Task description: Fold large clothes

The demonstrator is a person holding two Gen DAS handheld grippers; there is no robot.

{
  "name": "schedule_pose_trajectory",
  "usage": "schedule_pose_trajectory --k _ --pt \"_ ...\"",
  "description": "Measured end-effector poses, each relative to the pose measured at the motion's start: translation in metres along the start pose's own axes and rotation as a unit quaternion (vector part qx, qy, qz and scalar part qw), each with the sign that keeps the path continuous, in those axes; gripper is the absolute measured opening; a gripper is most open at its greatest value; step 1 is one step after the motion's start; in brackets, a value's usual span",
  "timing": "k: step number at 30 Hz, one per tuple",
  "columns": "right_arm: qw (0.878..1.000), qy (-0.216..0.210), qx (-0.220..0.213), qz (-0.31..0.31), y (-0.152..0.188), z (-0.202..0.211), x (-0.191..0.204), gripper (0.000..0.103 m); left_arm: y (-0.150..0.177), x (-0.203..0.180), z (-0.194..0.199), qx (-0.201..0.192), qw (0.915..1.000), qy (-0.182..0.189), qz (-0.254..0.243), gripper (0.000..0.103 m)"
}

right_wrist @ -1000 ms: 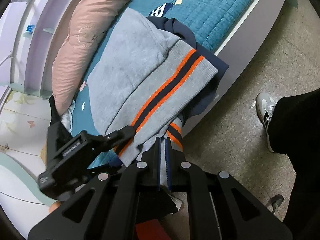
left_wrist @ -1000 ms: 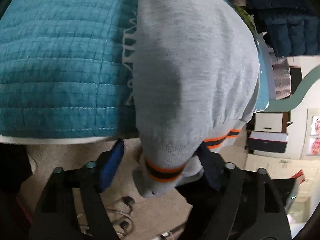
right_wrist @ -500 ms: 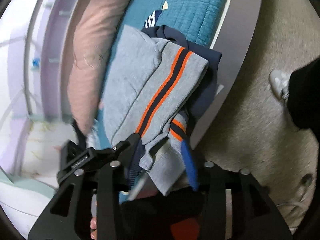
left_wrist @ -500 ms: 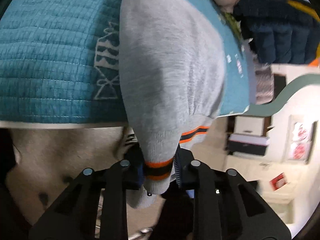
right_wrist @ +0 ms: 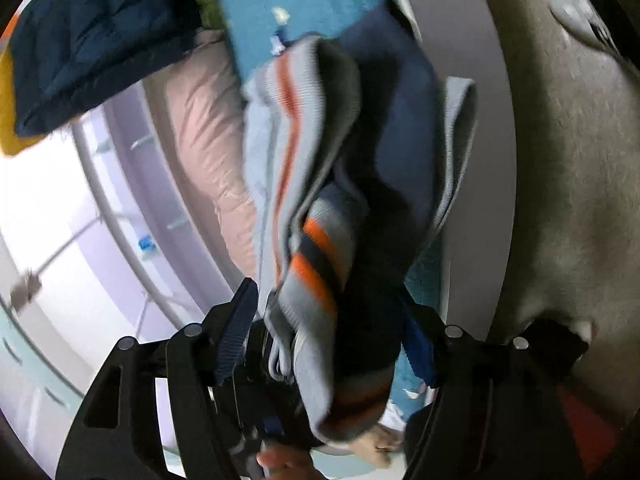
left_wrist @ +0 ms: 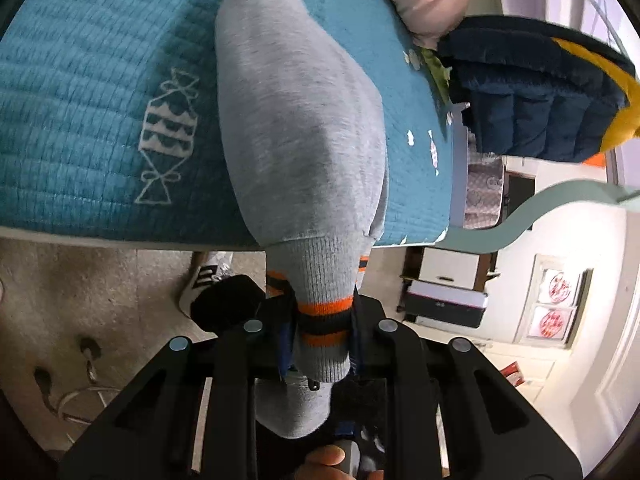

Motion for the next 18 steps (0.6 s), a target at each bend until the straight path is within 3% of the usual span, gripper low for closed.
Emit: schedule_pose_trajectory --k 2,4,7,13,15,16,18 --pt "1.000 -0.019 0.012 0.010 0.001 0.002 0.005 0.066 0.000 0.002 0.004 0.004 0.9998 0.011 0.015 0.020" --pt "0.998 -0.057 0.009 -0.019 -0.003 0.008 0.005 0.066 -0.002 -0.002 0.005 0.006 0.9997 0.019 0.016 0.020" --pt "0.999 -0.046 0.012 0.006 -0.007 0.003 0.010 0.066 -0.003 -0.012 0.005 0.004 0.9998 0.020 0.006 0.020" --pt "0.998 -0.059 0.005 -0.011 -0.020 -0.030 0.011 0.065 -0.001 -0.018 0.002 0.011 0.9998 0.017 -0.001 0.020" --pt "0.999 -0.041 0.002 -0.001 -0.023 -0.037 0.015 0.053 -0.002 -0.016 0.003 0.010 0.9998 0.017 -0.010 0.020" --pt "1.000 -0.015 0.011 0.019 -0.024 -0.040 0.018 0.036 -0.002 -0.012 0.006 0.009 0.9998 0.014 -0.014 0.020" --pt "0.998 0.009 0.023 0.055 -0.024 -0.038 0.026 0.028 -0.003 -0.008 0.008 0.016 0.9996 0.010 -0.022 0.022"
Point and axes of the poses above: each gripper's, at about its wrist camera, not at the fingertips, and z roughly against the way its jaws point, x to its left, y to its underside, the point moved 6 cm from there along -z, roughly the way its jaws point, and after that the axes turned 11 degrees about -y, right-handed, at the moved point
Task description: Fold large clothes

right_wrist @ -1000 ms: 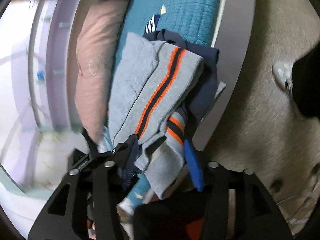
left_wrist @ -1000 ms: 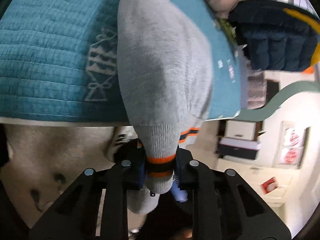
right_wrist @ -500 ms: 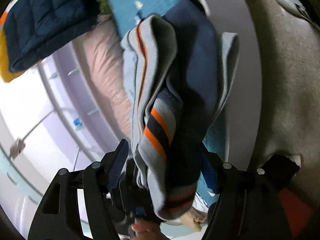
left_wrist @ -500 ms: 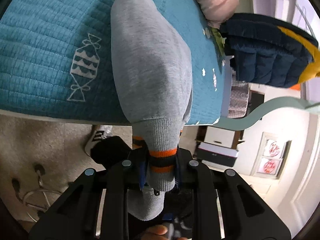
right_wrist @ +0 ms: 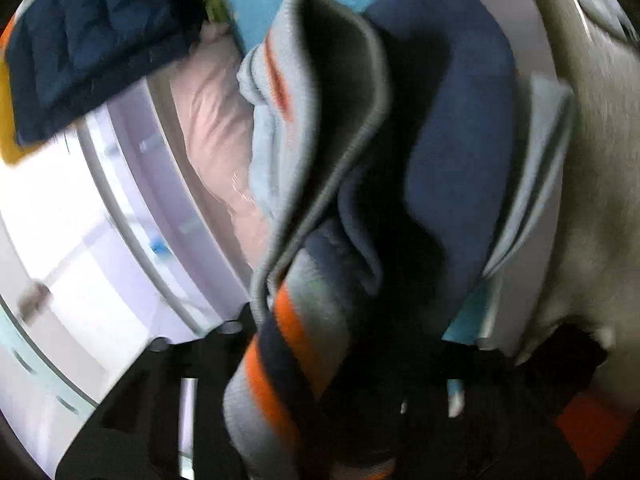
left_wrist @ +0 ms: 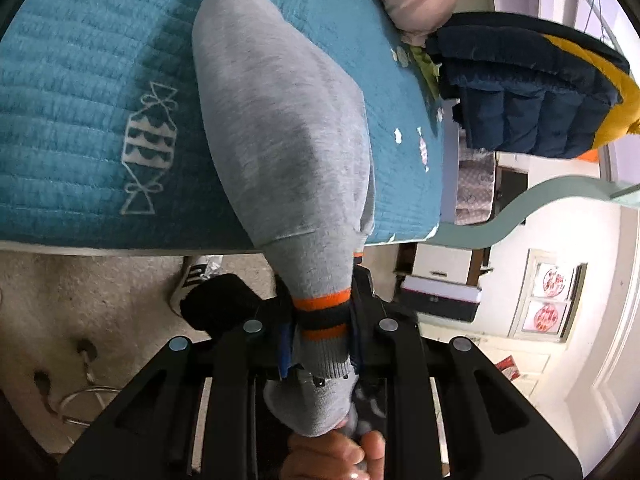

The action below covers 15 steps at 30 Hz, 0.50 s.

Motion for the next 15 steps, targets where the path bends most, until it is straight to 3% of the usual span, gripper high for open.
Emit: schedule_pose_trajectory --k 3,7,9,10,12,13,14,15 --pt "0.999 0.035 0.015 0.037 -0.001 0.003 0.008 0.026 -0.004 0.012 0.002 0.009 0.9999 0.008 -0.002 0.036" --pt "0.997 0.044 0.031 0.051 -0.005 0.003 0.015 0.026 -0.015 0.025 0.003 0.029 0.9950 0.084 0.045 0.039" --pt "0.996 0.052 0.038 0.068 -0.009 0.003 0.024 0.025 -0.016 0.023 0.003 0.033 0.9938 0.100 0.036 0.039" --pt "0.995 0.053 0.040 0.071 -0.005 0.008 0.023 0.025 -0.013 0.019 0.007 0.033 0.9932 0.107 0.033 0.043" --pt "0.994 0.060 0.037 0.079 -0.010 0.015 0.027 0.025 -0.004 0.001 0.026 0.016 0.9935 0.106 -0.037 0.050" --pt "0.993 0.070 0.040 0.085 -0.011 0.019 0.025 0.025 -0.003 -0.004 0.035 0.000 0.9936 0.092 -0.066 0.062" --pt "0.992 0.077 0.042 0.087 -0.008 0.023 0.019 0.025 -0.005 -0.005 0.040 -0.015 0.9943 0.074 -0.075 0.083" --pt "0.992 0.081 0.047 0.087 -0.010 0.024 0.017 0.025 -0.010 -0.002 0.045 -0.037 0.9946 0.058 -0.078 0.089"
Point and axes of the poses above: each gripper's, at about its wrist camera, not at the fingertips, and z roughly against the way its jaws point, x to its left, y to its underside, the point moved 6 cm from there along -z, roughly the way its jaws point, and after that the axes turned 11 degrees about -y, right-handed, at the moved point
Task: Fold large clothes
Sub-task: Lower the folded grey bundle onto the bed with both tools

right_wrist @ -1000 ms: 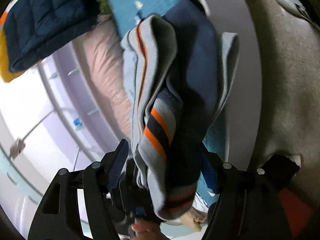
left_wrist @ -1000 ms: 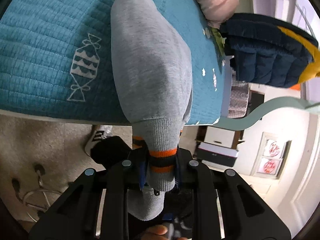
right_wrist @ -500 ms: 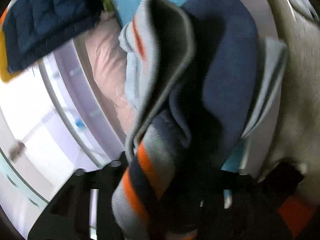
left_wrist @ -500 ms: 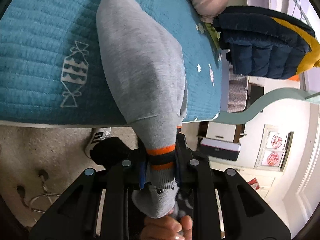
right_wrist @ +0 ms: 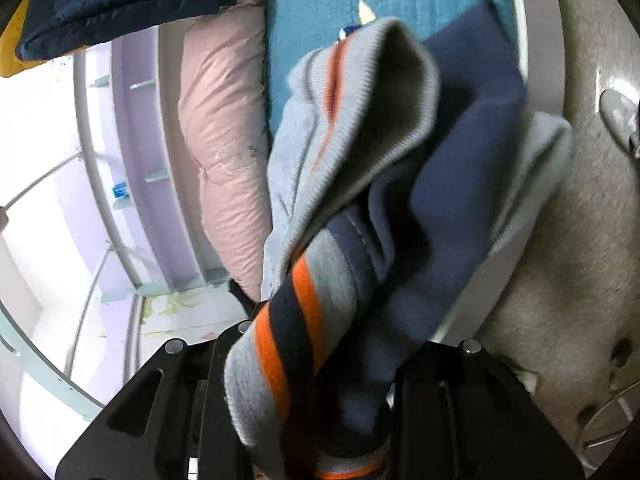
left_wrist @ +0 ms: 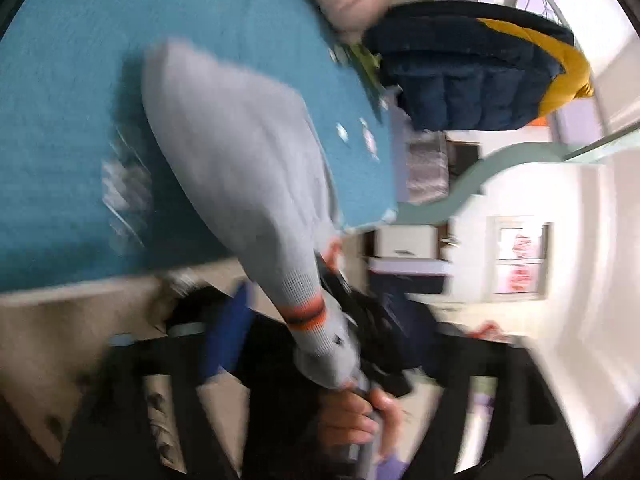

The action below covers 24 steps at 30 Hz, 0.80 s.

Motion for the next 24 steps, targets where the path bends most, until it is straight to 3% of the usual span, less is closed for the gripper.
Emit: schedule_pose_trajectory --k 2,5,11,16,18,19,20,24 --pt "1.000 0.004 0.003 -0.002 0.001 0.003 -0.002 0.025 -0.016 0.012 0.001 -0.021 0.9993 -0.031 0.006 0.090" --pt "1.000 0.003 0.004 -0.005 0.001 0.007 -0.002 0.025 -0.042 0.045 -0.008 -0.042 0.9948 -0.071 0.060 0.089" --pt "1.000 0.003 0.009 -0.012 -0.004 0.012 -0.003 0.025 -0.078 0.060 -0.056 -0.008 0.9926 -0.095 0.075 0.089" --pt "1.000 0.010 0.020 -0.008 -0.004 0.014 -0.006 0.025 -0.108 0.066 -0.082 -0.010 0.9877 -0.134 0.080 0.089" --pt "0.999 0.028 0.027 0.013 -0.004 0.010 -0.001 0.024 -0.115 0.064 -0.087 -0.010 0.9858 -0.157 0.059 0.077" --pt "0.999 0.036 0.027 0.024 -0.003 0.008 0.005 0.024 -0.117 0.057 -0.087 -0.016 0.9820 -0.186 0.028 0.053" --pt "0.998 0.044 0.026 0.035 -0.004 0.008 0.009 0.024 -0.116 0.050 -0.086 -0.020 0.9811 -0.192 0.004 0.037" --pt "0.992 0.059 0.030 0.109 -0.012 0.011 0.043 0.024 -0.120 0.000 -0.068 -0.077 0.9728 -0.199 -0.089 0.028"
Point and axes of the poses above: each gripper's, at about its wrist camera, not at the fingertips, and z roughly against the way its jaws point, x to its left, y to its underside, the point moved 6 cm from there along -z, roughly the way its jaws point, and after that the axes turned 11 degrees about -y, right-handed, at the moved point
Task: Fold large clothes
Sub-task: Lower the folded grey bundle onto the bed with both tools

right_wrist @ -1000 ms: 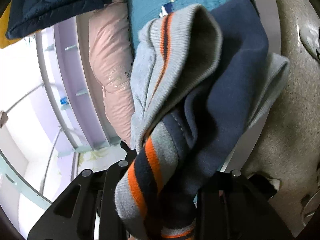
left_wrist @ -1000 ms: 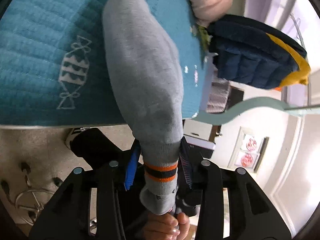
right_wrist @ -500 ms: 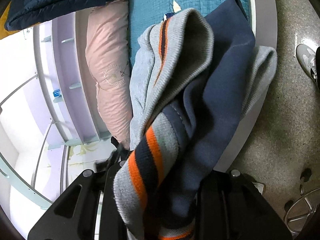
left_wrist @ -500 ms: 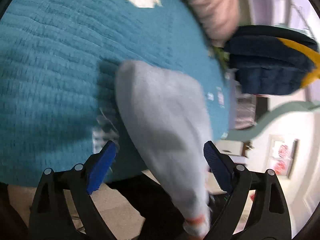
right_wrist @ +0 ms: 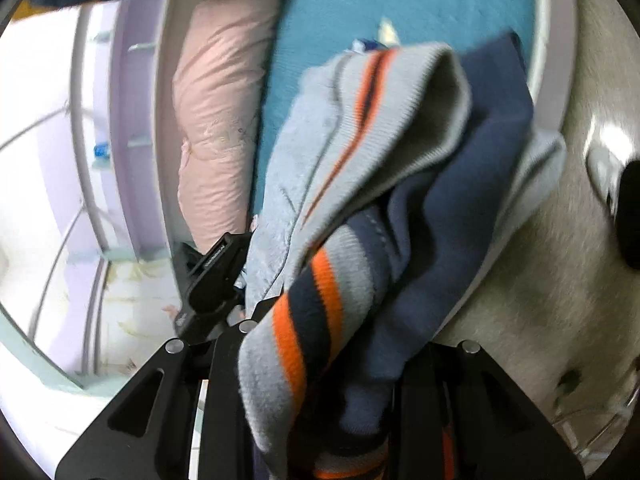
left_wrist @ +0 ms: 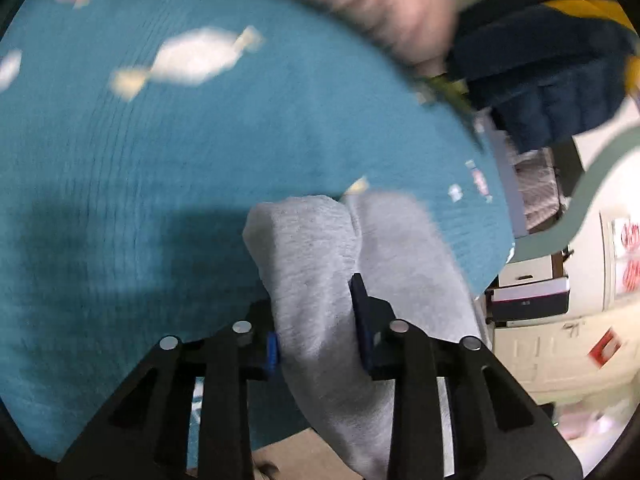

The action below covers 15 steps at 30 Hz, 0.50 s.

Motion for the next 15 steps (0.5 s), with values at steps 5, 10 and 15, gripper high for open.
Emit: schedule_pose_trajectory --k 5,10,15 --pt "0.994 0.006 -0.028 0.105 -0.034 0.023 0.050 0.024 -0.028 -0.065 0.035 -0.070 0.9954 0.027 -0.061 0.027" --pt "0.981 0.012 -0.072 0.182 -0.099 0.051 0.084 0.024 -0.083 -0.162 0.019 -0.083 0.9871 0.075 -0.115 0.028" --pt "0.968 0.040 -0.120 0.218 -0.186 0.058 0.062 0.024 -0.134 -0.245 -0.056 -0.074 0.9822 0.083 -0.151 0.028"
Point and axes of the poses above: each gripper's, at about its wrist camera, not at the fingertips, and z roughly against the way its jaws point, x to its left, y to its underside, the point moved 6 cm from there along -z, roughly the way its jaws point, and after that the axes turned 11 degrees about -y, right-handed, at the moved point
